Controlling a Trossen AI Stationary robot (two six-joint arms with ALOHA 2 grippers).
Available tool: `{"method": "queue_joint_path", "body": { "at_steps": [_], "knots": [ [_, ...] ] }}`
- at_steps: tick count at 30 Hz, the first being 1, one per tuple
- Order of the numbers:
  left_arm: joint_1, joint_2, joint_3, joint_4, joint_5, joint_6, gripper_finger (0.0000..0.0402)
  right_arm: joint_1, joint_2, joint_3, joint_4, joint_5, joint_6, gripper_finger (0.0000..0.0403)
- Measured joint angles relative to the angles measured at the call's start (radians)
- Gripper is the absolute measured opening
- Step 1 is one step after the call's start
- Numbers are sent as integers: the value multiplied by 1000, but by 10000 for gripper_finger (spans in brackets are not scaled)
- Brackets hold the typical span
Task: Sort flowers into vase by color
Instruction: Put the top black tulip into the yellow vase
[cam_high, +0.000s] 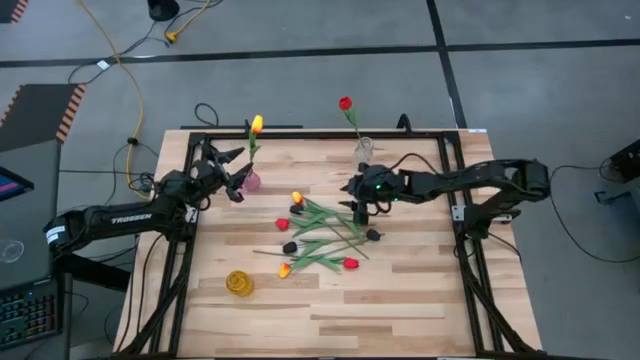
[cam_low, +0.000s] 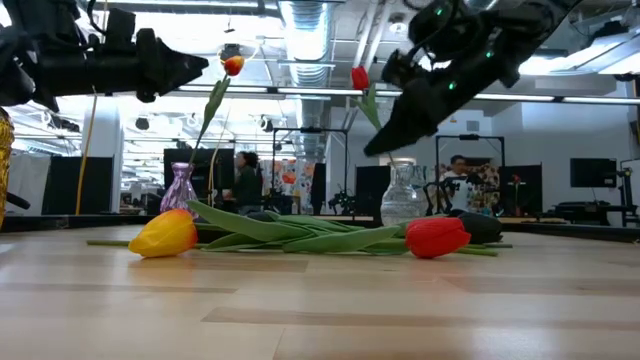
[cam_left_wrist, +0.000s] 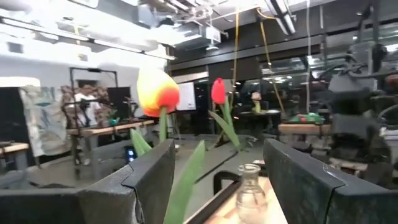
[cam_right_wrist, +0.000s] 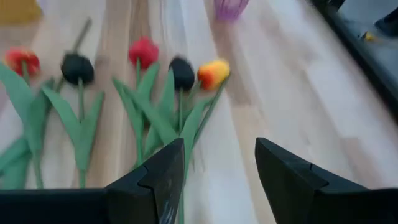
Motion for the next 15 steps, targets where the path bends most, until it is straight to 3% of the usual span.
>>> {"method": "queue_joint_path", "body": {
  "at_steps": [15],
  "knots": [
    [0, -16, 0, -155, 4, -27, 233, 0, 237, 1, 87, -1, 0, 223]
  ]
}}
